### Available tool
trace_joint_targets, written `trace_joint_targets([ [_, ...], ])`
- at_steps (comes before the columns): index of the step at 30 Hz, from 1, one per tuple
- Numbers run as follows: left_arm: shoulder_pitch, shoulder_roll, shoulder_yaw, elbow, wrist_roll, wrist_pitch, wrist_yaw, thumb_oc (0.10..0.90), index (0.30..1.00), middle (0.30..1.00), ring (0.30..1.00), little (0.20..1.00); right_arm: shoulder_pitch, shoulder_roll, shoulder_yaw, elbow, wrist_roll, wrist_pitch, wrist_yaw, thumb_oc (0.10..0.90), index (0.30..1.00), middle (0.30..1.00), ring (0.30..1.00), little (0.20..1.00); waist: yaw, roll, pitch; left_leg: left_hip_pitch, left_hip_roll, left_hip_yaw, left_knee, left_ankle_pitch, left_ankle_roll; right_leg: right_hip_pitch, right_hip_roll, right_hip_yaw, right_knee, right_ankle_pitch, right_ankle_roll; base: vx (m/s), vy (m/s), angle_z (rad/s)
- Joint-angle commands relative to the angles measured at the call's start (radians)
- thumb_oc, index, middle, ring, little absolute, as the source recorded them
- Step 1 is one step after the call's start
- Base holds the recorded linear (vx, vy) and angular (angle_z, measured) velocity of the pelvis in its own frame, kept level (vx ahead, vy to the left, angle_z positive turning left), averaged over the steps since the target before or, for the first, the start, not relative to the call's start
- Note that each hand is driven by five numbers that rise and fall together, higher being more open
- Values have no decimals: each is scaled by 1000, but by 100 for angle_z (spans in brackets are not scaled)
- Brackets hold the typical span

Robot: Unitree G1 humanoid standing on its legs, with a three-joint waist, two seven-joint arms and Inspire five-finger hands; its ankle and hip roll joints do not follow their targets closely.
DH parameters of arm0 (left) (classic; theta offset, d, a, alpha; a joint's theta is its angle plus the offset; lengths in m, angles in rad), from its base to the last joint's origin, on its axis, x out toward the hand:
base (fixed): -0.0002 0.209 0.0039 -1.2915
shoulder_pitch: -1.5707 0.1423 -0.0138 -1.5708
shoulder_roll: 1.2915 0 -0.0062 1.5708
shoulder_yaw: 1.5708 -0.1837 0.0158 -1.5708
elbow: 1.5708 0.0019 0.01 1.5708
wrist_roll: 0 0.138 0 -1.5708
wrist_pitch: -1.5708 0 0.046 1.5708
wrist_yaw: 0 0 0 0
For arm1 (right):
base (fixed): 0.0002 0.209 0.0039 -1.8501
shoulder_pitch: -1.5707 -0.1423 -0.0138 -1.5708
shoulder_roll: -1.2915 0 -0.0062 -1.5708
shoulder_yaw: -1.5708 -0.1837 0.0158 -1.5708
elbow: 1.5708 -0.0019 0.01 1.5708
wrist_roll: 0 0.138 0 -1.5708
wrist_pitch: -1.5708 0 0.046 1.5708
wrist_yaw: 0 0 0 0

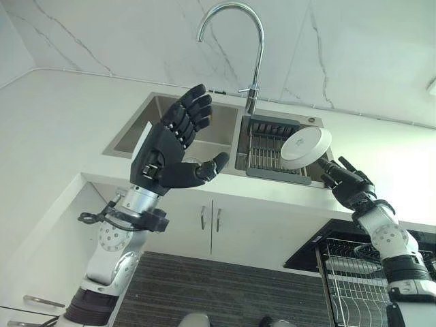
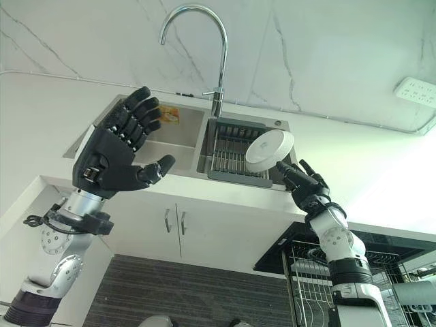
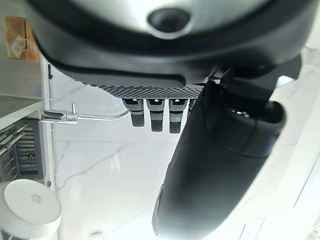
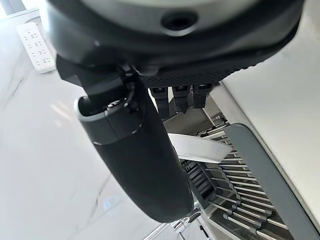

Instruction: Place the dishes in the dishwasher.

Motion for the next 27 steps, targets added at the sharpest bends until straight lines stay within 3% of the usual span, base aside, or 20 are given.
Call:
trace_joint_targets([
  [1, -125, 36, -2, -54, -45, -69, -1, 800, 900, 900, 900, 900, -169, -85, 2, 47, 65, -57, 63, 800, 900, 900, 900, 900, 12, 7, -59, 191, 87, 47, -122, -110, -62, -69, -43, 21, -2, 14, 114, 0, 0, 0],
  [27, -157, 76, -30, -31, -81, -59, 5, 800, 900, 900, 900, 900, -351, -175, 89, 336, 78, 21, 179, 800, 900, 900, 900, 900, 49, 5, -66, 186, 83, 35, -122, -96, -71, -54, -44, 7, -2, 1, 116, 0, 0, 1],
])
